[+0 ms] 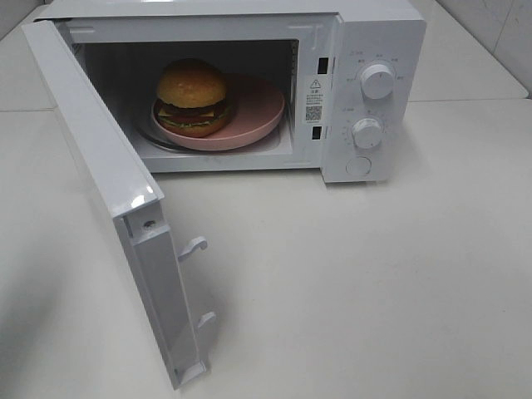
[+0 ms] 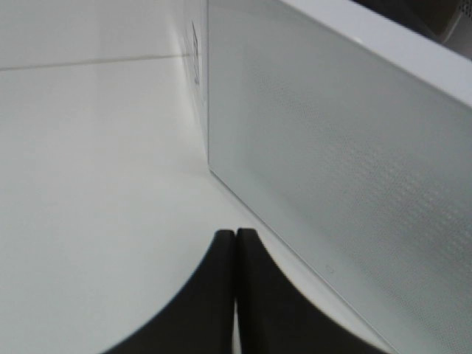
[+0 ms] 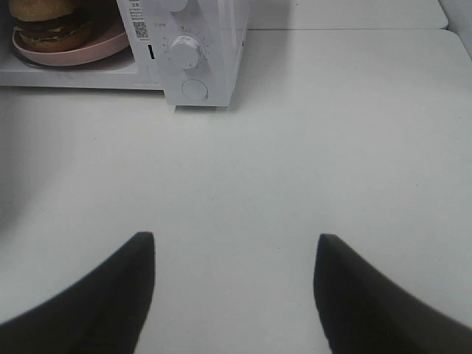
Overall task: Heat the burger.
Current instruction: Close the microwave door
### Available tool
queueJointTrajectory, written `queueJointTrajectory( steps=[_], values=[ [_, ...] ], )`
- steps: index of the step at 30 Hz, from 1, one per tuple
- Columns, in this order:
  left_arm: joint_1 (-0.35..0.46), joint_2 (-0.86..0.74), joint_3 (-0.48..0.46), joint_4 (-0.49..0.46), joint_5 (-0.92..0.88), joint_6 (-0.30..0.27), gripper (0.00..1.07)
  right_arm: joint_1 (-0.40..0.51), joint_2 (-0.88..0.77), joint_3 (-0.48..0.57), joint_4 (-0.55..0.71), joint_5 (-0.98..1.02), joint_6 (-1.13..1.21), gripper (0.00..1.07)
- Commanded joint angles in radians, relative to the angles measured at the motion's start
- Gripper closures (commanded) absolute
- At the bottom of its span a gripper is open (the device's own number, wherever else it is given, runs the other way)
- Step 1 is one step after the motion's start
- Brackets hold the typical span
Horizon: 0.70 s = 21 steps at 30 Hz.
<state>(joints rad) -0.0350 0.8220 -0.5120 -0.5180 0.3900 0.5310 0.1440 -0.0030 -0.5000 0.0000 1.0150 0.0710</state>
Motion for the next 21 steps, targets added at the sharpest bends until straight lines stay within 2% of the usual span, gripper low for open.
queueJointTrajectory(
  steps=[1,2,3,4,5,7,9,12,13,15,17,20,21],
  values=[
    [0.001,0.065,0.001,-0.078,-0.031,0.085,1.06,-0.003,-0.027,0.002,0.000,-0.012,-0.009,0.48],
    [0.001,0.114,-0.010,-0.120,-0.034,0.132,1.06,-0.003,-0.027,0.002,0.000,-0.012,-0.009,0.48],
    [0.001,0.139,-0.017,-0.141,-0.034,0.155,1.06,-0.003,-0.027,0.002,0.000,-0.012,-0.009,0.48],
    [0.001,0.139,-0.017,-0.141,-0.034,0.155,1.06,-0.003,-0.027,0.002,0.000,-0.012,-0.009,0.48],
    [0.001,0.179,-0.033,-0.179,-0.036,0.195,1.06,-0.003,-0.027,0.002,0.000,-0.012,-0.009,0.48],
    [0.001,0.199,-0.040,-0.200,-0.039,0.212,1.06,-0.003,-0.027,0.002,0.000,-0.012,-0.009,0.48],
    [0.001,0.258,-0.049,-0.281,-0.051,0.290,1.06,-0.003,-0.027,0.002,0.000,-0.012,-0.009,0.48],
    [0.001,0.271,-0.049,-0.301,-0.051,0.307,1.06,-0.003,-0.027,0.002,0.000,-0.012,-0.009,0.48],
    [-0.005,0.291,-0.049,-0.331,-0.051,0.341,1.06,-0.003,-0.027,0.002,0.000,-0.012,-0.009,0.48],
    [-0.015,0.297,-0.049,-0.340,-0.055,0.355,1.06,-0.003,-0.027,0.002,0.000,-0.012,-0.009,0.48],
    [-0.087,0.328,-0.050,-0.356,-0.117,0.400,1.06,-0.003,-0.027,0.002,0.000,-0.012,-0.009,0.48],
    [-0.105,0.333,-0.050,-0.356,-0.138,0.400,1.06,-0.003,-0.027,0.002,0.000,-0.012,-0.009,0.48],
    [-0.146,0.350,-0.050,-0.356,-0.188,0.399,1.06,-0.003,-0.027,0.002,0.000,-0.012,-0.009,0.48]
  ],
)
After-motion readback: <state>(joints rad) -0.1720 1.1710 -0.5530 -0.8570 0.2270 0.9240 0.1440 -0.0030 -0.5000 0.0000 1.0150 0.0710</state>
